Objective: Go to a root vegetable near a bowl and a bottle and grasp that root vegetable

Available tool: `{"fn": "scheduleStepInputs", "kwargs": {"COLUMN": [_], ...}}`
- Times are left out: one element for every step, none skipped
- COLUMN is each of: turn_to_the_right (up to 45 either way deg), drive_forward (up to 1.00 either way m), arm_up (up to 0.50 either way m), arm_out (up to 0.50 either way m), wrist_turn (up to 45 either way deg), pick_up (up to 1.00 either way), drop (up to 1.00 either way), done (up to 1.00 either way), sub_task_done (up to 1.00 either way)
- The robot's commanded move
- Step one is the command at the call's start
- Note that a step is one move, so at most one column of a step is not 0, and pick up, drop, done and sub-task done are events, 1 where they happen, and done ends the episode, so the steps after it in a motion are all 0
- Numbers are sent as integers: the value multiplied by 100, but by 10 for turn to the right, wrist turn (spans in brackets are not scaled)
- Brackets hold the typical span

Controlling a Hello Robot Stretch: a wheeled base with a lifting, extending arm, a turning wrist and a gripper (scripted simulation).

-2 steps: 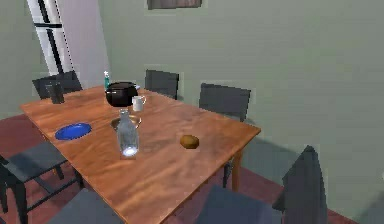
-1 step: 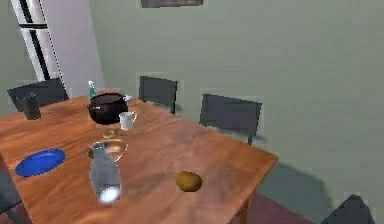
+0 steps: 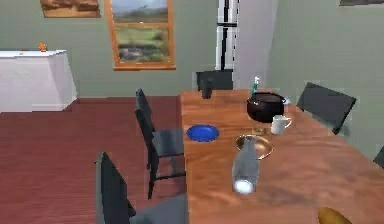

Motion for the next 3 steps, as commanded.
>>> {"fn": "scheduleStepInputs", "kwargs": {"turn_to_the_right": [-390, 0, 0], "drive_forward": [0, 0, 0], "arm_up": [0, 50, 38], "arm_out": [0, 0, 0], "wrist_turn": [0, 0, 0], "pick_up": [0, 0, 0], "drop": [0, 0, 0], "done": [0, 0, 0], "sub_task_done": [0, 0, 0]}}
